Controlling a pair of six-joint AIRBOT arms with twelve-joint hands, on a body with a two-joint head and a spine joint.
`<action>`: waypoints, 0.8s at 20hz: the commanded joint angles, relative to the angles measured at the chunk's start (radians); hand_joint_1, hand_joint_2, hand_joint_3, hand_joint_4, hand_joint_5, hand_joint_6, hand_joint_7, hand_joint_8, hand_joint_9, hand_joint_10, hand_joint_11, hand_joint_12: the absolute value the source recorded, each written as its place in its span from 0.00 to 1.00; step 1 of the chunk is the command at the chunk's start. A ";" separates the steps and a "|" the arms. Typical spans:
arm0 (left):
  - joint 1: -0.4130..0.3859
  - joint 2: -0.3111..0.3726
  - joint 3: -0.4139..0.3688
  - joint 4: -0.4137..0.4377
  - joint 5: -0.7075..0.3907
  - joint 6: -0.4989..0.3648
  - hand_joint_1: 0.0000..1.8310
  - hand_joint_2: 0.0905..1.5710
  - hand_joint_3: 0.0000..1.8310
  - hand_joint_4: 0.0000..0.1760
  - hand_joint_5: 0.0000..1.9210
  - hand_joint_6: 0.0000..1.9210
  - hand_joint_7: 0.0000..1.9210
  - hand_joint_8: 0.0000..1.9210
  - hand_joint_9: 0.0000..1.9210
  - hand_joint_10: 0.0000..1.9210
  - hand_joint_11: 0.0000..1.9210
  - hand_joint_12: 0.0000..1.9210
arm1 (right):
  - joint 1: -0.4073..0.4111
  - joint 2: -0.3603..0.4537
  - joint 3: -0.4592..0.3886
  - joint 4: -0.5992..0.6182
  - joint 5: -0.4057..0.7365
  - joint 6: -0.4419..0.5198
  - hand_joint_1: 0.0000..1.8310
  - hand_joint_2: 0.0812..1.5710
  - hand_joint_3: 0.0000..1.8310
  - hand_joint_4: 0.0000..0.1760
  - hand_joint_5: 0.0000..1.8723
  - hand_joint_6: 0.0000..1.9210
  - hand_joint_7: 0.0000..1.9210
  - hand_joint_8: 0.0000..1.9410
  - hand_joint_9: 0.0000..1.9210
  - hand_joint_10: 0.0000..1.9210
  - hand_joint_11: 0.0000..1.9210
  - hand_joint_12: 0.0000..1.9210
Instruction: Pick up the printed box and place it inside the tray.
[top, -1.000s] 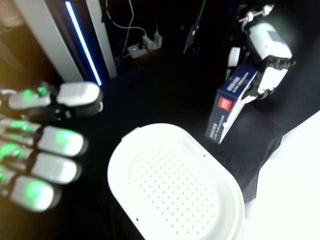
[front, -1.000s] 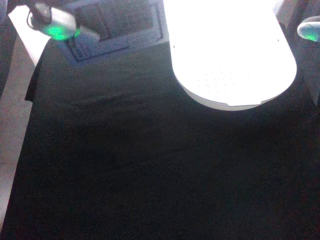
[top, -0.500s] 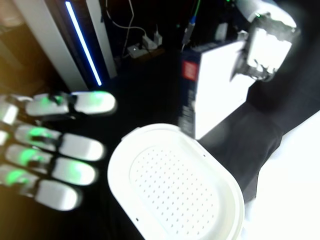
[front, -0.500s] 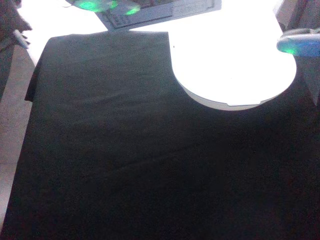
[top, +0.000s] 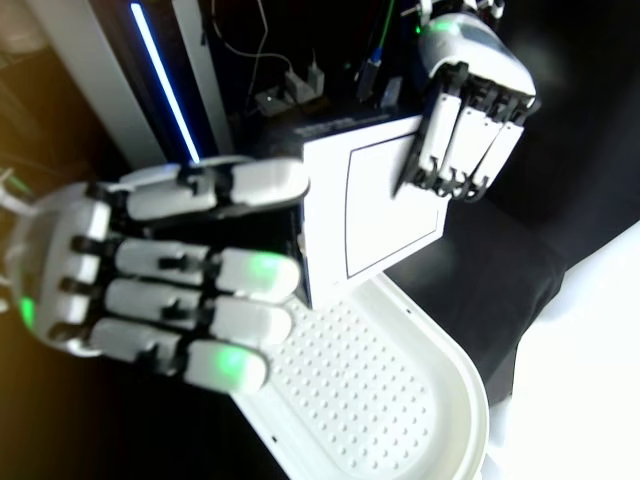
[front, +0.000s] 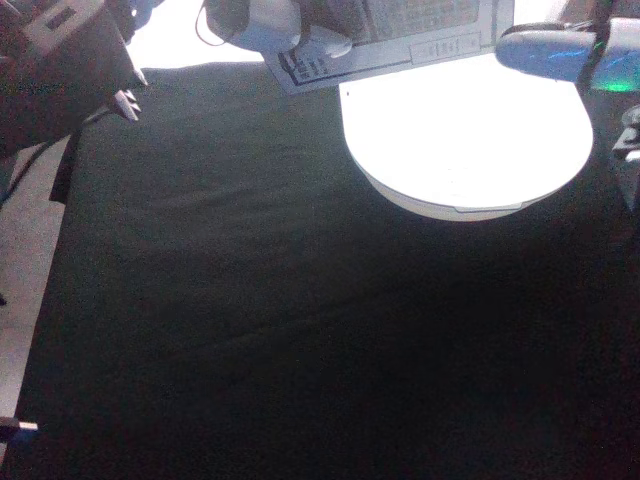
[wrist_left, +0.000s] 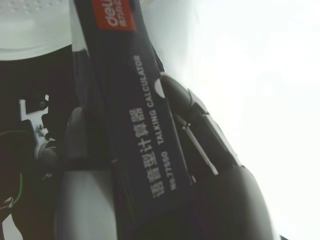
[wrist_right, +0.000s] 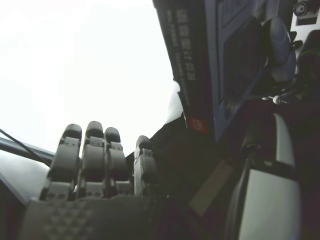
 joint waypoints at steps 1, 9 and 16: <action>-0.007 0.001 0.004 -0.013 -0.138 -0.006 0.70 0.68 0.00 0.00 0.48 0.42 0.58 0.52 0.80 0.21 0.66 0.59 | 0.014 0.003 0.006 0.015 0.110 0.010 0.35 0.40 0.00 1.00 0.00 0.00 0.02 0.00 0.06 0.00 0.00 0.33; 0.032 -0.032 0.018 -0.018 -0.230 -0.080 0.70 0.68 0.00 0.00 0.48 0.42 0.58 0.52 0.77 0.27 0.68 0.56 | 0.025 -0.077 0.053 0.036 0.111 0.079 0.32 0.38 0.00 1.00 0.00 0.00 0.02 0.00 0.07 0.00 0.00 0.55; 0.055 -0.051 0.016 -0.018 -0.281 -0.109 0.71 0.65 0.00 0.00 0.52 0.42 0.66 0.34 0.82 0.06 0.70 0.45 | 0.041 -0.103 0.063 0.052 0.133 0.091 0.36 0.44 0.00 0.00 0.26 0.02 0.18 0.01 0.16 0.01 0.00 0.59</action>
